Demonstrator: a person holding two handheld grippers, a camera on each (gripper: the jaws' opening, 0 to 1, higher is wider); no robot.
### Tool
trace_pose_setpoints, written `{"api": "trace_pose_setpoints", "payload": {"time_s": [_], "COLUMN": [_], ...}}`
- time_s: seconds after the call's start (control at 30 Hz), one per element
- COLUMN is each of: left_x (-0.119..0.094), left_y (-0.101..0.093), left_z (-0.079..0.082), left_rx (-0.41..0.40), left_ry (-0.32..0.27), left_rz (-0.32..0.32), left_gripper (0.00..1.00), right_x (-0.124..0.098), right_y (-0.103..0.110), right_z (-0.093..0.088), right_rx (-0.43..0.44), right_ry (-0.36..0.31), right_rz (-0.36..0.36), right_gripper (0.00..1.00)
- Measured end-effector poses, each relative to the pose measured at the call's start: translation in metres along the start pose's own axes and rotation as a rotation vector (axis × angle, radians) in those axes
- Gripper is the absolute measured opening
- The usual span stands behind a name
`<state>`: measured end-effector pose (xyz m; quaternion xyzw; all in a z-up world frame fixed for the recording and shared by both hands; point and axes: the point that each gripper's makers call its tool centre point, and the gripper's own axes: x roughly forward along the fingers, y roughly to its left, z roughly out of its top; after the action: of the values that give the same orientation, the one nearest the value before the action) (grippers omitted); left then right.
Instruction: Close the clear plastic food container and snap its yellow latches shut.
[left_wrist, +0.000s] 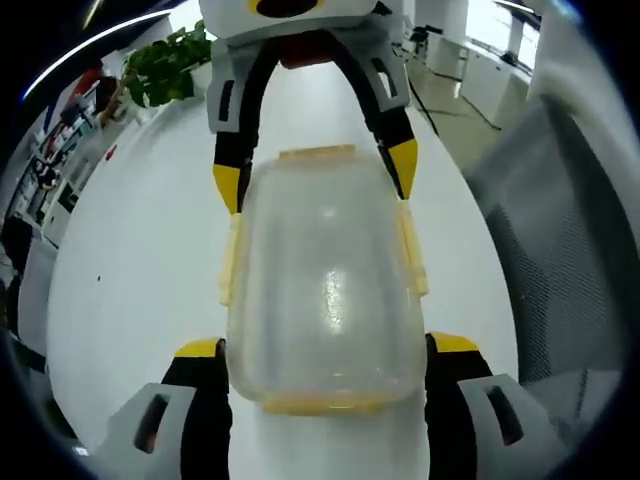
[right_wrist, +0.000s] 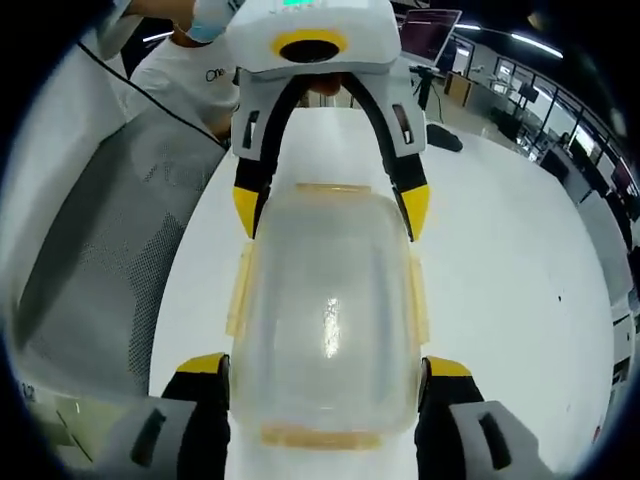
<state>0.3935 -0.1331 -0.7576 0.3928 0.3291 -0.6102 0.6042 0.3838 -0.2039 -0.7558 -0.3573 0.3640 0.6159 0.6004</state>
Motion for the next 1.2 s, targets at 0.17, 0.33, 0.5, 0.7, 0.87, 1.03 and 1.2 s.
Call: {"api": "trace_pose_setpoints", "payload": {"time_s": [0.17,0.33,0.5,0.7,0.87,1.03,1.2], "left_x": [-0.008,-0.017,-0.025,-0.033,-0.037,-0.036,-0.036], "left_y": [-0.001,-0.002,-0.004,-0.007,-0.01,-0.009,-0.004], "left_z": [-0.015,-0.031,-0.046,-0.061,-0.068,-0.067,-0.069], "left_rx": [-0.01,-0.017,-0.02,-0.026,-0.032,-0.03,-0.021], "left_ry": [0.001,0.006,0.009,0.008,-0.002,-0.004,0.001], "left_rz": [0.005,0.007,0.007,0.008,0.012,0.009,0.002], "left_gripper": [0.78,0.78,0.78,0.78,0.78,0.78,0.79], "right_x": [0.009,0.017,0.025,0.033,0.037,0.038,0.038], "right_y": [-0.001,-0.001,-0.001,0.001,0.002,0.001,-0.003], "right_z": [0.017,0.031,0.046,0.061,0.068,0.067,0.067], "right_rx": [-0.01,-0.018,-0.021,-0.024,-0.03,-0.032,-0.025], "right_ry": [-0.001,0.004,0.004,0.004,0.01,0.024,0.021], "right_rz": [0.005,0.009,0.012,0.015,0.018,0.021,0.016], "right_gripper": [0.76,0.76,0.76,0.76,0.77,0.77,0.77]}}
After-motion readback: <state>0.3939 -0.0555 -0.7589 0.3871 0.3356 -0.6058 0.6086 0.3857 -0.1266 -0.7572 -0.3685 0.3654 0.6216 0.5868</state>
